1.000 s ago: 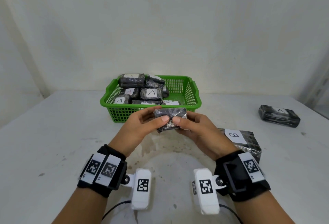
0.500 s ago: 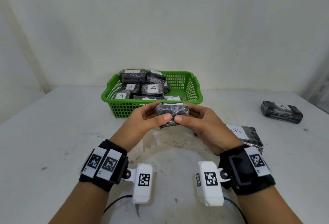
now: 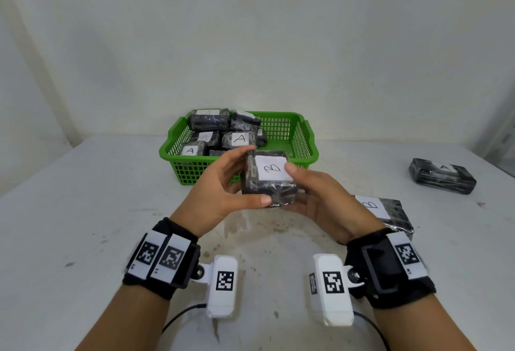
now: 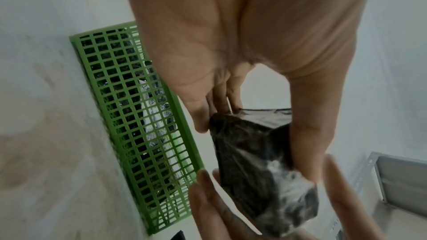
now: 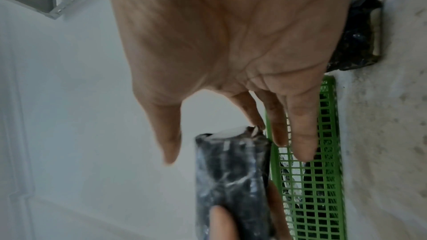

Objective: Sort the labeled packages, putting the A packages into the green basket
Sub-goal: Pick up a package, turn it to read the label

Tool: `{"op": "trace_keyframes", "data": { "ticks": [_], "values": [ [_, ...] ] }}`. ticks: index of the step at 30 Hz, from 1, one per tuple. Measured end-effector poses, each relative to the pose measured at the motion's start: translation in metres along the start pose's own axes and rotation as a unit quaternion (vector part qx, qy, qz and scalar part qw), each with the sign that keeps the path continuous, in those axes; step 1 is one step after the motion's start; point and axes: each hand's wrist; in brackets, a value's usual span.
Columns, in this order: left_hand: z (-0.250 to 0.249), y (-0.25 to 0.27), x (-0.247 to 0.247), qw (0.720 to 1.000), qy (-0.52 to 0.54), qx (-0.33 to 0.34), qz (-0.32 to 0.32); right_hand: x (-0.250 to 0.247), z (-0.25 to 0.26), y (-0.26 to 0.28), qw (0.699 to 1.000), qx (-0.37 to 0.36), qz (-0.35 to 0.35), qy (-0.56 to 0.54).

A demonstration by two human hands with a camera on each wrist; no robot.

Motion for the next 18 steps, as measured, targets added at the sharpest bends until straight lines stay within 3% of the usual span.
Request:
{"op": "trace_keyframes", "data": {
  "ticks": [4, 7, 11, 18],
  "values": [
    [-0.0001, 0.0014, 0.0017, 0.999, -0.008, -0.021, 0.047, -0.0010, -0.0008, -0.0014, 0.999, 0.009, -0.046, 0.013],
    [-0.0031, -0.0002, 0.0067, 0.999, -0.004, -0.039, 0.005, -0.0008, -0.0025, -0.0001, 0.997, -0.020, -0.071, 0.027],
    [-0.0005, -0.0013, 0.0064, 0.998, -0.053, -0.005, -0.036, 0.0026, -0.0002, 0.0013, 0.995, -0.041, -0.072, 0.047],
    [0.0004, 0.0004, 0.0056, 0.997, -0.060, 0.049, 0.005, 0.0042, 0.0033, 0.0033, 0.998, 0.051, -0.038, 0.023]
  ]
}}
Point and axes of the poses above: each hand's wrist, its own y-axis away from the middle knuckle, its own x-axis out of the palm, z = x × y, and after that the axes turned 1 degree about -y, right-handed
